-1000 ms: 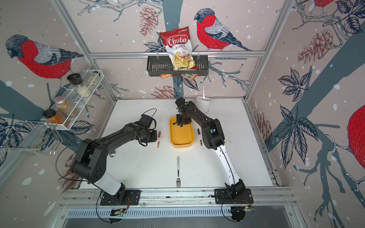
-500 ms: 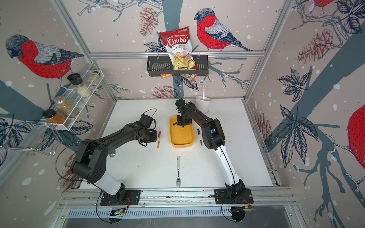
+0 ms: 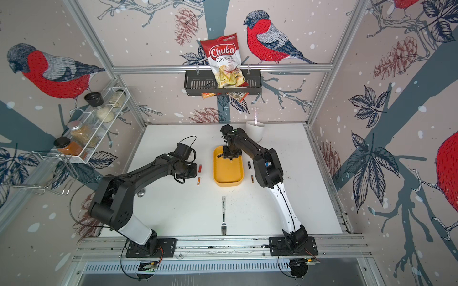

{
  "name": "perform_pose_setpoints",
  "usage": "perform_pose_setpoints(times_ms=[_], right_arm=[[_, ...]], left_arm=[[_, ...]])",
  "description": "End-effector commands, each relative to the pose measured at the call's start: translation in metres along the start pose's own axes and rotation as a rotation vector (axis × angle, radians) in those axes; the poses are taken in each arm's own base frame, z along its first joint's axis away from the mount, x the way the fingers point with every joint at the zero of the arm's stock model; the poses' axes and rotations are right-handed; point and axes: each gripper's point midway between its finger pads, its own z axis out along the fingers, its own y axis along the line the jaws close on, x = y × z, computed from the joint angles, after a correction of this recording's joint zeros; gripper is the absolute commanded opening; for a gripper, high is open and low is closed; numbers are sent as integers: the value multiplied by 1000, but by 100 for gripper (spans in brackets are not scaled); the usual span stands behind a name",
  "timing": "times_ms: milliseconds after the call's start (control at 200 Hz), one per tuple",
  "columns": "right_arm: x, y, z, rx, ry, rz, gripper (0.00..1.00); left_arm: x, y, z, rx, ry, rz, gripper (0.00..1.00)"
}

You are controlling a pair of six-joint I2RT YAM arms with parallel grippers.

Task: Take the batteries out of the storage box
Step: Pick up the battery from the storage box.

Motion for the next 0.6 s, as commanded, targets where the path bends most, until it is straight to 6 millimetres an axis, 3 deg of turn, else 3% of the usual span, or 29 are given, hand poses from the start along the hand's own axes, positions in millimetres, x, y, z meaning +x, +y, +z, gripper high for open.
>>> perform_pose_setpoints(times_ms=[0,315,595], right_arm=[[4,0,-12,3,3,-18,21],[5,2,-35,-13,-27,-11,21],[8,4,-69,-41,-68,-10,21]], left_arm=[[-1,0,-2,-5,3,14,32],[-3,0,-3,-5,-1,20,32],[-8,-3,-3,-1,-6,27,32]])
